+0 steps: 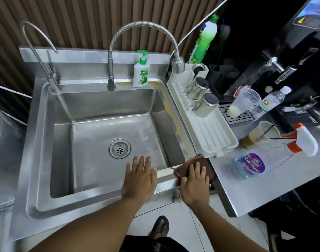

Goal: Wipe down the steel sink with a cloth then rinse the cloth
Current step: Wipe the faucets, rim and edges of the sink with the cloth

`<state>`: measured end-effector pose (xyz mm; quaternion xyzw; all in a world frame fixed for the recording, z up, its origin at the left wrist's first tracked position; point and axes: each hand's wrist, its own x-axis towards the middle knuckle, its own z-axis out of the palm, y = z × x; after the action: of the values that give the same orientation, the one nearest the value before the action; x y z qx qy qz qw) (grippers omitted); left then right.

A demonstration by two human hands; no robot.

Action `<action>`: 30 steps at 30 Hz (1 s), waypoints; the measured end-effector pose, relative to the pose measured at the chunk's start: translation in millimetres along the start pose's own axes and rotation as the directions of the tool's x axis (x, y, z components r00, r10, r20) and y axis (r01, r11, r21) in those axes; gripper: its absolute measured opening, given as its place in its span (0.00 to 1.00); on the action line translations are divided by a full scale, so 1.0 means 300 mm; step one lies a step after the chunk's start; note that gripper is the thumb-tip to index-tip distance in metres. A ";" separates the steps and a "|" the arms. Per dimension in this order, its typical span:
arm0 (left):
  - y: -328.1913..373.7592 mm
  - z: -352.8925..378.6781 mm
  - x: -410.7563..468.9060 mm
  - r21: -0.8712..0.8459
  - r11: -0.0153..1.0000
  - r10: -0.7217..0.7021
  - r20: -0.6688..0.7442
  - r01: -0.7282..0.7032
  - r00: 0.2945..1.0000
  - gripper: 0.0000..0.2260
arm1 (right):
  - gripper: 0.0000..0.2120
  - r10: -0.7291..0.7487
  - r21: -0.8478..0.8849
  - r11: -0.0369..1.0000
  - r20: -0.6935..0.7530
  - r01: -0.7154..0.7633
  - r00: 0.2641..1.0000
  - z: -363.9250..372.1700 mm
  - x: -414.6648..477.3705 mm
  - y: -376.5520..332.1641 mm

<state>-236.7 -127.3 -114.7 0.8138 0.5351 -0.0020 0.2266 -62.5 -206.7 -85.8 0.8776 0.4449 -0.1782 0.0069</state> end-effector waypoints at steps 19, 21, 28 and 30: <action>-0.001 -0.009 0.000 -0.185 0.982 -0.064 -0.149 0.036 0.987 0.35 | 0.39 -0.399 -0.044 0.914 0.082 0.403 0.913 0.066 -0.072 -0.132; -0.001 -0.012 -0.005 -0.190 0.981 -0.068 -0.150 0.039 0.986 0.36 | 0.36 -0.476 -0.017 0.877 0.088 0.479 0.875 0.072 -0.067 -0.144; -0.005 -0.009 -0.004 -0.188 0.981 -0.082 -0.154 0.052 0.985 0.35 | 0.29 -0.376 -0.121 0.909 0.179 0.400 0.909 0.014 0.065 -0.164; -0.008 -0.010 -0.006 -0.195 0.979 -0.084 -0.163 0.051 0.983 0.35 | 0.29 -0.429 -0.114 0.883 0.197 0.455 0.882 0.026 0.042 -0.181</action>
<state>-240.1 -126.9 -112.4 0.7669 0.5777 0.1107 0.2567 -100.7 -165.3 -89.2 0.7313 0.6443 -0.2120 0.0720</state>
